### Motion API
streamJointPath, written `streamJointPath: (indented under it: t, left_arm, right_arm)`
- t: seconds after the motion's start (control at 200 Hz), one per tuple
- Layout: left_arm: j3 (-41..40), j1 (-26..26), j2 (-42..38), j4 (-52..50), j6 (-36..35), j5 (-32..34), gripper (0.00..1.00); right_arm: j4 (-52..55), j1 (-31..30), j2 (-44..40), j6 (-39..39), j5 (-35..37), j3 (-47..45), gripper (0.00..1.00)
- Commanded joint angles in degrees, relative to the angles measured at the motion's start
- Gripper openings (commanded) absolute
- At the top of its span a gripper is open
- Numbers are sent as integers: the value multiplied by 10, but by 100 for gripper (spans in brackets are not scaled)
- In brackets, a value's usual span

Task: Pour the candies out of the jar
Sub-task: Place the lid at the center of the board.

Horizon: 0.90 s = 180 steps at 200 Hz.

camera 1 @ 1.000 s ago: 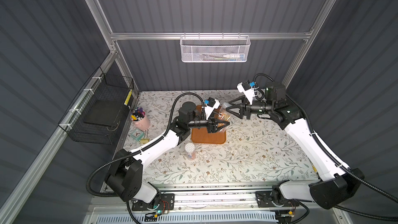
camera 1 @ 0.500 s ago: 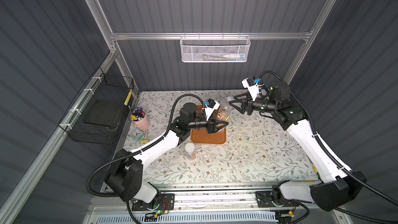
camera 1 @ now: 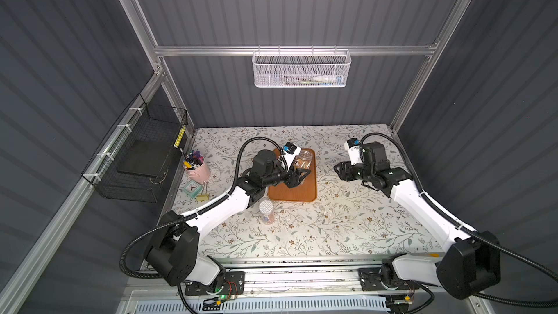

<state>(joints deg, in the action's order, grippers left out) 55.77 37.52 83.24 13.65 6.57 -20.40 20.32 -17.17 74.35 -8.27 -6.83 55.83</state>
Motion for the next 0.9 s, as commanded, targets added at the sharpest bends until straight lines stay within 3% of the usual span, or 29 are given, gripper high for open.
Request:
streamJointPath:
  t: [0.0, 0.365, 0.895]
  left_arm:
    - [-3, -4, -23, 9, -8, 48, 0]
    - [-8, -9, -23, 2, 4, 84, 0]
    - [3, -9, -7, -9, 4, 101, 0]
  right_arm:
    - [-36, 4, 16, -48, 107, -30, 57]
    - [-93, 2, 114, -134, 198, -65, 59]
    - [-117, -4, 185, -156, 224, -62, 62]
